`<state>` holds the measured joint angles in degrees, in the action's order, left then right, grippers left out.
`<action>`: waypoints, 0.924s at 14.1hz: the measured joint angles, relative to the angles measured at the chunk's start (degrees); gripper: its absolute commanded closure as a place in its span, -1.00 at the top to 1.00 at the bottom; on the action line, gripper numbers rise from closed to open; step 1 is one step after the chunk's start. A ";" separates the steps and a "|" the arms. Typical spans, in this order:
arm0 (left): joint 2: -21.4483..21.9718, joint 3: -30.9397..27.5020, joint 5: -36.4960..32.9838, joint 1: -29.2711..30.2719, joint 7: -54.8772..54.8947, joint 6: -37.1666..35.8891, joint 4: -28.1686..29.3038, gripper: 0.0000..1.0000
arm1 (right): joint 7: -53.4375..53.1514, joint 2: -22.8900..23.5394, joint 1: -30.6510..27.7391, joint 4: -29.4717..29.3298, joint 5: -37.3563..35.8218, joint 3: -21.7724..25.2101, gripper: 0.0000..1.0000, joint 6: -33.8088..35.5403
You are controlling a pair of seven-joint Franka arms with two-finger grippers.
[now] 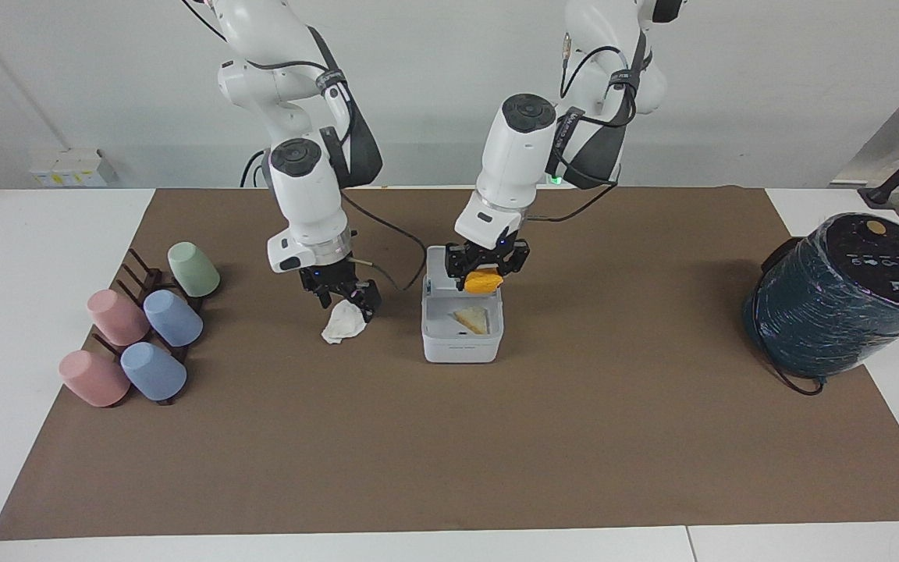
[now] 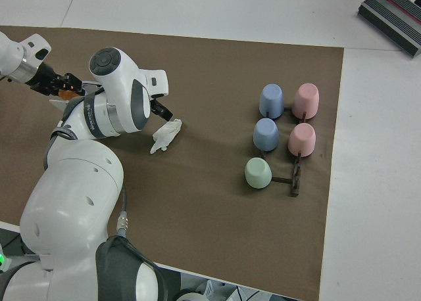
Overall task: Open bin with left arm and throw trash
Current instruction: 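Carry the orange piece over the bin while the right gripper reaches the paper, then grasp and lift the crumpled white paper with the right gripper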
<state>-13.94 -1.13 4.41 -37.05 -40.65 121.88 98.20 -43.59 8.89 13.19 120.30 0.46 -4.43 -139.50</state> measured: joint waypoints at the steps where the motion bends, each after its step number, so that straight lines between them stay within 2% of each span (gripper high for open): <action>1: 0.00 -0.13 0.00 0.00 0.00 0.03 -0.04 1.00 | 0.18 0.36 -0.06 1.15 0.00 0.00 1.00 -1.12; 5: 0.02 -0.39 0.00 0.00 -0.01 0.04 -0.39 1.00 | 3.02 1.60 -0.28 5.22 -0.03 0.00 1.00 -3.57; 6: 0.05 -0.39 0.00 0.00 -0.01 0.04 -0.52 1.00 | 4.02 1.63 -0.68 6.37 -0.03 0.01 0.56 -4.71; 7: 0.11 -0.39 0.00 0.00 -0.01 0.04 -0.60 1.00 | 4.76 1.65 -1.02 7.39 -0.03 0.01 -0.35 -5.95; 8: 0.15 -0.39 0.00 0.00 -0.01 0.13 -0.64 1.00 | 5.06 1.66 -1.19 8.15 -0.03 0.01 -0.94 -6.77; 9: 0.15 -0.39 0.01 0.00 -0.01 0.36 -0.67 1.00 | 5.16 1.66 -1.23 8.55 -0.03 0.00 -1.00 -7.13; 13: 0.15 -0.40 0.02 0.00 -0.01 2.52 -0.72 1.00 | 5.58 1.65 -1.12 8.69 -0.04 -0.25 -1.00 -7.19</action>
<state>-13.79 -1.52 4.43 -37.05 -40.66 124.40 97.48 -38.00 10.55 12.07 128.99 0.42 -4.68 -146.68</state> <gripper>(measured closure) 0.000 0.670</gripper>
